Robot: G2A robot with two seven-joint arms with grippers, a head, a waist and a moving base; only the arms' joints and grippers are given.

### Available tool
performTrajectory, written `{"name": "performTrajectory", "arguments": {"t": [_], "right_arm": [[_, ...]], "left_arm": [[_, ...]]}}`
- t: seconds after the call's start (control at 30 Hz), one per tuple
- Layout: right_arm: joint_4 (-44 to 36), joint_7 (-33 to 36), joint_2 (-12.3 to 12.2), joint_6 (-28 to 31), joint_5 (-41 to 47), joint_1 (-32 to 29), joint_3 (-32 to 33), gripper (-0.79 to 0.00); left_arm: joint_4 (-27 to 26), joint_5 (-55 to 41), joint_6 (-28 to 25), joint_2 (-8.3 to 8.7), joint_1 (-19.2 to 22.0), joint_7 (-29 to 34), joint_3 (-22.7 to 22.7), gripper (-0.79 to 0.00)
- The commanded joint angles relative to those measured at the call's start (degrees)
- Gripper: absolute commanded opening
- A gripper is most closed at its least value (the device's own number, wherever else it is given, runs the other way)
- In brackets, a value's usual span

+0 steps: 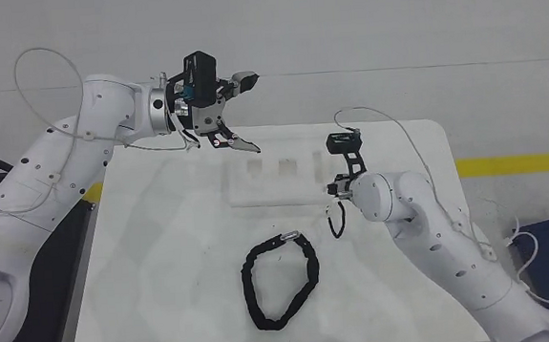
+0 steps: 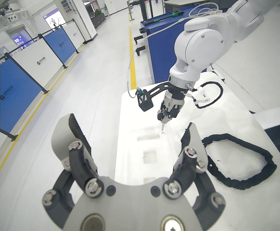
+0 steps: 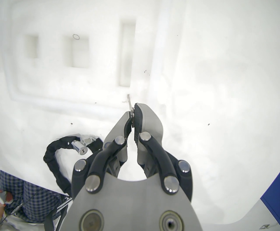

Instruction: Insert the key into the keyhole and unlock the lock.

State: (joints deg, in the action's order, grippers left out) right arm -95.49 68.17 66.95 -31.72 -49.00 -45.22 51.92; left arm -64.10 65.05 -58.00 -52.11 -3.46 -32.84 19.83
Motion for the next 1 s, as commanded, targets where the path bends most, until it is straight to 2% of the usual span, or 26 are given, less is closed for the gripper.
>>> {"name": "performTrajectory", "arguments": {"t": [0.0,0.4,0.7,0.9,0.97], "right_arm": [[-1.11,0.2,-0.31,1.95,2.35,-1.04,2.24,-0.785],[-11.32,-4.75,-2.38,18.95,26.28,-12.34,20.61,-0.785],[-18.1,-7.71,-3.49,25.01,38.05,-19.9,31.61,-0.785],[-19.33,-8.08,-3.83,29.55,48.32,-23.54,36.44,-0.785],[-19.19,-7.82,-4.03,30.51,49.27,-24.12,37.66,-0.785]], "left_arm": [[0.0,0.0,0.0,0.0,0.0,0.0,0.0,0.0],[0.0,0.0,0.0,0.0,0.0,0.0,0.0,0.0],[0.0,0.0,0.0,0.0,0.0,0.0,0.0,0.0],[0.0,0.0,0.0,0.0,0.0,0.0,0.0,0.0],[0.0,0.0,0.0,0.0,0.0,0.0,0.0,0.0]]}}
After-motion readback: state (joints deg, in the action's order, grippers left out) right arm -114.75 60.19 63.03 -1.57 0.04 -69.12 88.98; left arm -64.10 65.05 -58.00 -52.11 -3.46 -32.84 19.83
